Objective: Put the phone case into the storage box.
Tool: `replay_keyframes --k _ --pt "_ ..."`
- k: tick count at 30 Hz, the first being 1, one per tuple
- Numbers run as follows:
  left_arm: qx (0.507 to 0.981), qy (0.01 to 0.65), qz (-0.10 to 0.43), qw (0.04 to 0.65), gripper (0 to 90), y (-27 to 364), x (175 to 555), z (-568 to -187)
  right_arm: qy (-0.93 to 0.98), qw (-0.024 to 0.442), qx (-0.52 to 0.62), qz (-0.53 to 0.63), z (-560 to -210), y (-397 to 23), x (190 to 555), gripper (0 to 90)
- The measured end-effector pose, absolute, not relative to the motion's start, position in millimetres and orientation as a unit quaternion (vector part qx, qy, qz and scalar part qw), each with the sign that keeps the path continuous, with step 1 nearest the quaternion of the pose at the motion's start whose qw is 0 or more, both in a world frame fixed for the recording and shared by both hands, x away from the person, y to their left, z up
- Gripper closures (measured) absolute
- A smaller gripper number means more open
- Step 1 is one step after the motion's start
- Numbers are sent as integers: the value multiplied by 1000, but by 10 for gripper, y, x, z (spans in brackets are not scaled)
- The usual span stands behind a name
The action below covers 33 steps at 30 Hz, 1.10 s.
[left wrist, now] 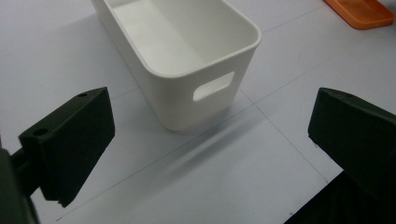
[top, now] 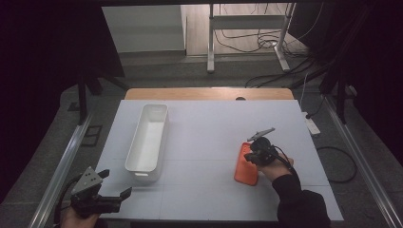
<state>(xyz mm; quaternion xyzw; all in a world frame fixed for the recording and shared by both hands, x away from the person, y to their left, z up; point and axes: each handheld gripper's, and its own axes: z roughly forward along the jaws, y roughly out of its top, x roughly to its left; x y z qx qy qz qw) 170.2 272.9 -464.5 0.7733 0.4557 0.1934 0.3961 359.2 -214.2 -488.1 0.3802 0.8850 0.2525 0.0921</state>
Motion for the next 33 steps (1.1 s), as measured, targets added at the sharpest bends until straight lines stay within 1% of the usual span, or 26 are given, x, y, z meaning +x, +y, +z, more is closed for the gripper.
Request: replay_keyframes --k 5,15,20,25,33 --pt "774 456 193 396 14 2727 1706 -4645 884 73 387 253 -4882 -2249 3469 893" --pt "775 455 192 395 14 2721 1710 -4644 892 61 382 233 -4951 -2283 3276 893" --pt "773 456 192 396 13 2727 1711 -4645 896 62 379 220 -4972 -2286 3259 893" --pt "774 456 192 396 13 2723 1711 -4644 895 76 386 210 -4965 -2350 3282 893" --pt "773 457 192 395 13 2725 1712 -4644 882 84 413 210 -4958 -2528 3372 893"
